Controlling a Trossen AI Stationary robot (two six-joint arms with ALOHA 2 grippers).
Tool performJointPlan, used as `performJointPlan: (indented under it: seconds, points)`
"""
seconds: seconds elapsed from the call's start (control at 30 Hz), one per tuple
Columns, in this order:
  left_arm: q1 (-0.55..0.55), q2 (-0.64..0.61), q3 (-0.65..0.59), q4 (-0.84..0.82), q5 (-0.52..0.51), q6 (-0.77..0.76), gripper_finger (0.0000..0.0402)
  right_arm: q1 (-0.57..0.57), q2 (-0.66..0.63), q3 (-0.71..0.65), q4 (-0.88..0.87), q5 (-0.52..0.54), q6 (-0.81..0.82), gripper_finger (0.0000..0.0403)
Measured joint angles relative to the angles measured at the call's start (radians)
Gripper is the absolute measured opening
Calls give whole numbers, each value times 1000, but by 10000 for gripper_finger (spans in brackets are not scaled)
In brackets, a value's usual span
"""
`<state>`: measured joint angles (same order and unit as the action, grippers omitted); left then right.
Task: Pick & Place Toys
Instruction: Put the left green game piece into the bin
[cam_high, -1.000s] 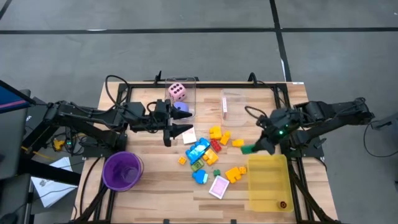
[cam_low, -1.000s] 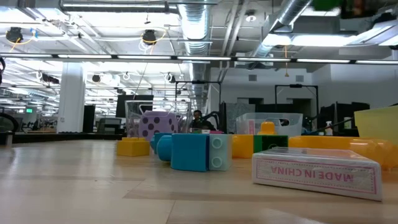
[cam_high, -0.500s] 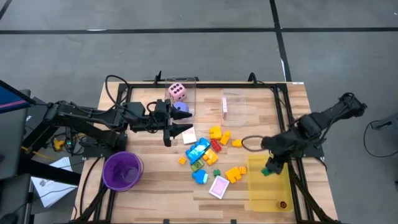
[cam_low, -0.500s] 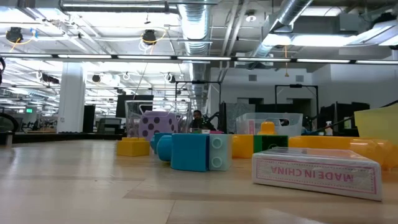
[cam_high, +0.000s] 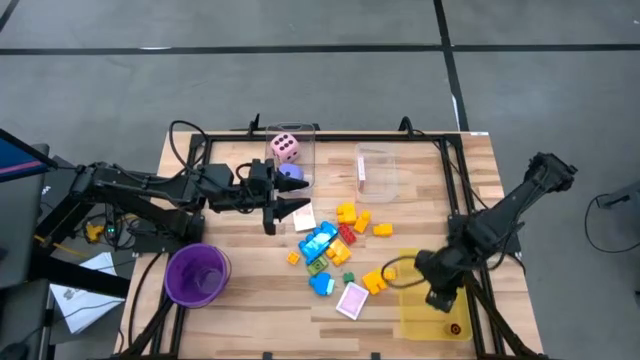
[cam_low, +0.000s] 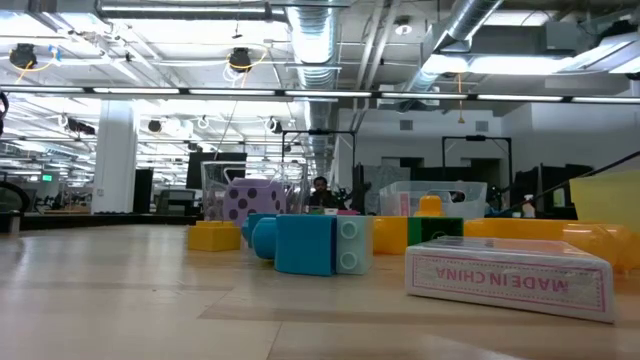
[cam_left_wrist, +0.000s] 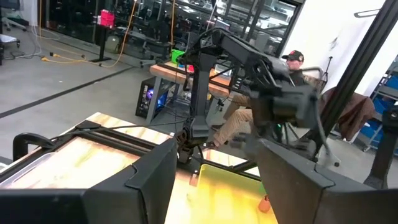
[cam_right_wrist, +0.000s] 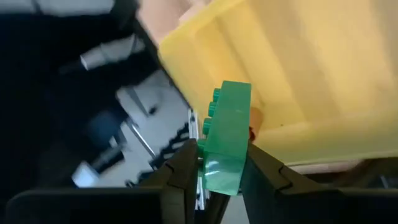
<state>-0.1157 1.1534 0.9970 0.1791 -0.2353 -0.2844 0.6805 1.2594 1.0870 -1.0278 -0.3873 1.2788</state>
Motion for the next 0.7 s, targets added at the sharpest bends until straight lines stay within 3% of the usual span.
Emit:
performJointPlan:
  seconds: [0.17, 0.47, 0.7]
  points:
    - [15, 0, 0, 0, 0, 0, 213, 35, 101, 0, 66, -71, -98, 83]
    - [17, 0, 0, 0, 0, 0, 213, 72, 177, -1, 18, -64, -153, 83]
    - [17, 0, 0, 0, 0, 0, 213, 145, 307, 0, 19, -99, -208, 83]
